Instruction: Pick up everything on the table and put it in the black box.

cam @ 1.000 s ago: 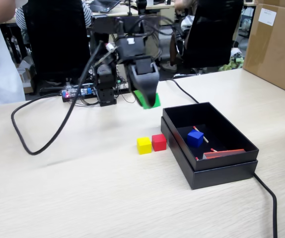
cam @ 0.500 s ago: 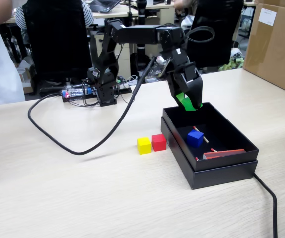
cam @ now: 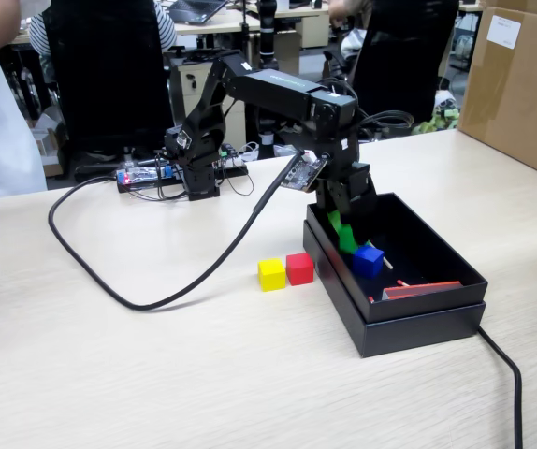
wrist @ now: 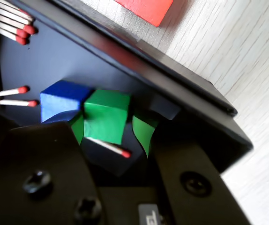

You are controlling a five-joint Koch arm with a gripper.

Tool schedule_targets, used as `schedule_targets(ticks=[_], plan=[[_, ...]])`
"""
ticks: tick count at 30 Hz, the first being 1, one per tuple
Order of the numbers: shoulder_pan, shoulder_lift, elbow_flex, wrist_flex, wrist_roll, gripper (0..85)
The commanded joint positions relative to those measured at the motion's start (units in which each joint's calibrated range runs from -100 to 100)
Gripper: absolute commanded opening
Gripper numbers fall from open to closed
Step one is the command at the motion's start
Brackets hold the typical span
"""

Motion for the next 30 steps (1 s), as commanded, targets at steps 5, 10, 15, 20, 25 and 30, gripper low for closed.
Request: schedule_targets(ticks=[5,10,15,20,25,30], plan=[[-0.1,1.8,2.9,-1.9,0.1,29.4],[-0.3,-6.4,1.9,-1.9,0.0,43.0],[-1.7,-22.4,1.3,-1.9,0.0,44.3],[-4.2,-32.2,-0.3,-2.0,0.8,44.4],[-7.4,-40.5,-6.4,-2.0,2.2,44.5],[-10.2,-47.9,-16.3,-1.9,2.7,49.1]])
